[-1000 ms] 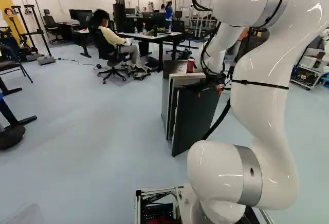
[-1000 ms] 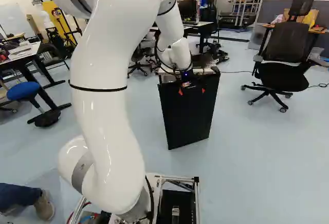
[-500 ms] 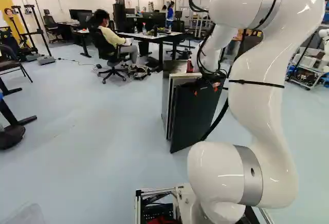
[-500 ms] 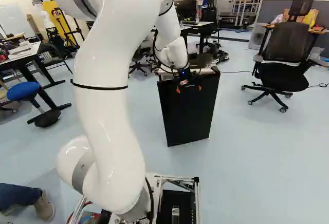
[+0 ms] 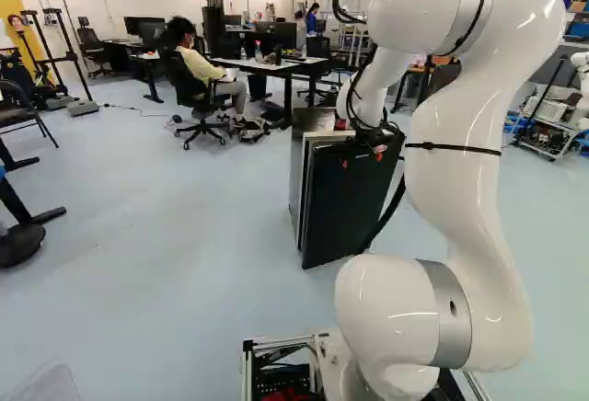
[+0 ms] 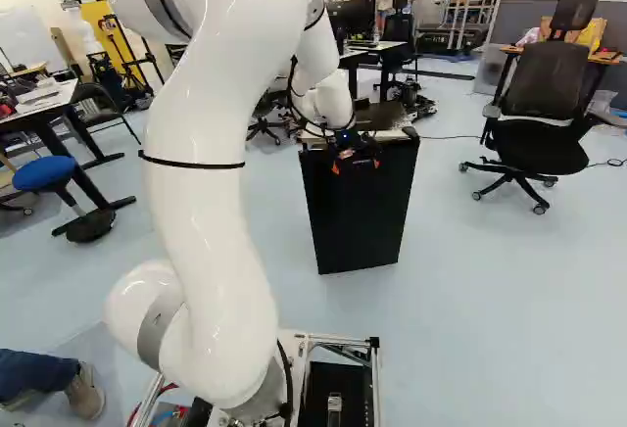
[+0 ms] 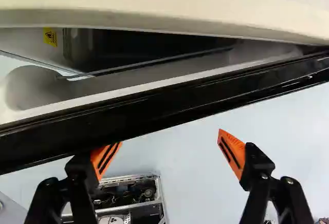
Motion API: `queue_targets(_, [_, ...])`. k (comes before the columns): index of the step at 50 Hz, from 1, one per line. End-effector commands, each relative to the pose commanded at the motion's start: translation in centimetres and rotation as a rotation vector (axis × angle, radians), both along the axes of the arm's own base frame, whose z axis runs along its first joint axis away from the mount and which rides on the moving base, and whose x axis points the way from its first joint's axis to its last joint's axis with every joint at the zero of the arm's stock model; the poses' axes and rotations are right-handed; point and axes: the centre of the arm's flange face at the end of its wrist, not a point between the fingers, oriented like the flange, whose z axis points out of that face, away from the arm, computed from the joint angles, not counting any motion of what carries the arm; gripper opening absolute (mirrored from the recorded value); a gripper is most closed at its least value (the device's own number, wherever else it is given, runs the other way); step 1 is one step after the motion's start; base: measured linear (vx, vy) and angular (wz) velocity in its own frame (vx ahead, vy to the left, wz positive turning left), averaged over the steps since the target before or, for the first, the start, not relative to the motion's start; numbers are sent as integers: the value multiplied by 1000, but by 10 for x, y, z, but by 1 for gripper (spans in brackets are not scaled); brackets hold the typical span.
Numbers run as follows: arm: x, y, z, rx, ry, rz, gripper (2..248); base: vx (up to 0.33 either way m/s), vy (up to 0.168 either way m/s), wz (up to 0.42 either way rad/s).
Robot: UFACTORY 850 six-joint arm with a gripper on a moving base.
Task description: Grab a drink from the fridge
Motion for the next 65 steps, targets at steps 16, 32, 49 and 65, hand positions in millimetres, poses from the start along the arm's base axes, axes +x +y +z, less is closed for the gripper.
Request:
queue_targets(16, [11, 7, 0, -2, -8, 16, 247, 0, 0, 0])
queue_targets(32, [23, 14, -1, -4, -16, 31, 247, 0, 0, 0])
queue_targets(49, [31, 18, -1, -5, -27, 42, 247, 0, 0, 0])
queue_targets(65, [35, 18, 1, -5, -76, 52, 247, 0, 0, 0])
